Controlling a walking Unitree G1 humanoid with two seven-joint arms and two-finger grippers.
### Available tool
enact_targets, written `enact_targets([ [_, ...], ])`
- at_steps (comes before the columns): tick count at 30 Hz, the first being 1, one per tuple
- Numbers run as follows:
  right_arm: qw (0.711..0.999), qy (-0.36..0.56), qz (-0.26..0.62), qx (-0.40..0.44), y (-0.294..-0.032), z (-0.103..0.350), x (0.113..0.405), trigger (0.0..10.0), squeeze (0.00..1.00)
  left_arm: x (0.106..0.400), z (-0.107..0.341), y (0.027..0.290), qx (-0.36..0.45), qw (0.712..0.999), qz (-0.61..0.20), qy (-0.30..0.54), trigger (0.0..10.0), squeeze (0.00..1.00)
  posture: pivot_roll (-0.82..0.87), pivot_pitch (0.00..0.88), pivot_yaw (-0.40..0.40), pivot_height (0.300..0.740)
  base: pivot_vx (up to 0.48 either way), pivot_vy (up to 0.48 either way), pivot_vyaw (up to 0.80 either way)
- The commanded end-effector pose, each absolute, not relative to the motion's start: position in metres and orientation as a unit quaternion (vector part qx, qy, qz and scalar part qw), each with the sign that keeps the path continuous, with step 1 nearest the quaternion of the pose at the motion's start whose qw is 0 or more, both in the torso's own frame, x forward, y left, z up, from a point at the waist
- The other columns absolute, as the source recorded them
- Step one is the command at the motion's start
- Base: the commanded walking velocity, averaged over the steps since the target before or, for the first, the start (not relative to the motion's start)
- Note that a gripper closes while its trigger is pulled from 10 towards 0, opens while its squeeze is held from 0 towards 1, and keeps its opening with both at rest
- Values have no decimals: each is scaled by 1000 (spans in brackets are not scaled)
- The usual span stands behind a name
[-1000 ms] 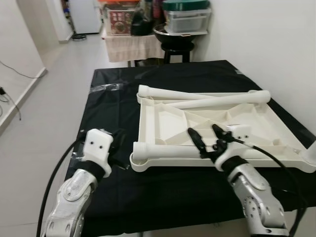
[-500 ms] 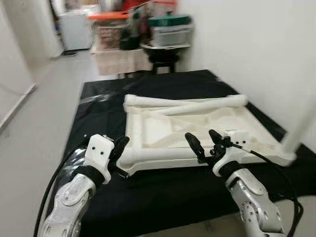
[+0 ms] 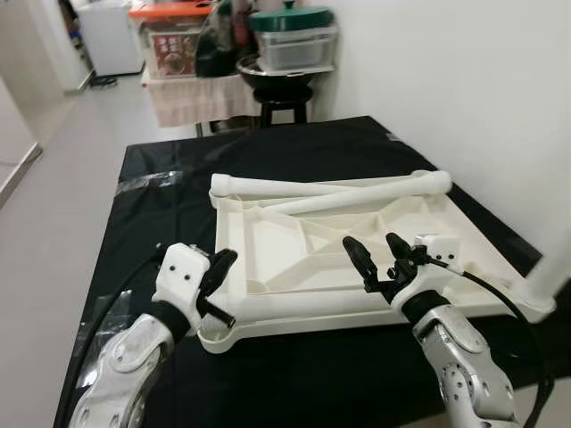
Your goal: Building children table
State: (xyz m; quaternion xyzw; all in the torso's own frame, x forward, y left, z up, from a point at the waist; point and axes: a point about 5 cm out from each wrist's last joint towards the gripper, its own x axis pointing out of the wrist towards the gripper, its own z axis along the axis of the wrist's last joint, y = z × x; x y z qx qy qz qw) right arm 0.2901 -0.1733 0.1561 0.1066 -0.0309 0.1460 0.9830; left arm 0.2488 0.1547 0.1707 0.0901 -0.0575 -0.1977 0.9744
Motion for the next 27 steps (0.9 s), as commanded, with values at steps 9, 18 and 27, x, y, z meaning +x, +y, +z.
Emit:
enact_targets([
  [9, 980, -29, 151, 123, -175, 153, 286, 10000, 0, 236, 182, 169, 83, 978, -191, -4, 10000, 27, -66, 0, 3, 740, 0, 0, 0],
  [18, 980, -29, 152, 127, -174, 153, 287, 10000, 0, 234, 173, 183, 23, 990, -122, 67, 10000, 1000, -60, 0, 1, 740, 0, 0, 0],
  [27, 979, -30, 153, 130, -173, 154, 287, 10000, 0, 248, 179, 177, -85, 980, -155, 86, 10000, 1000, -71, 0, 0, 740, 0, 0, 0],
])
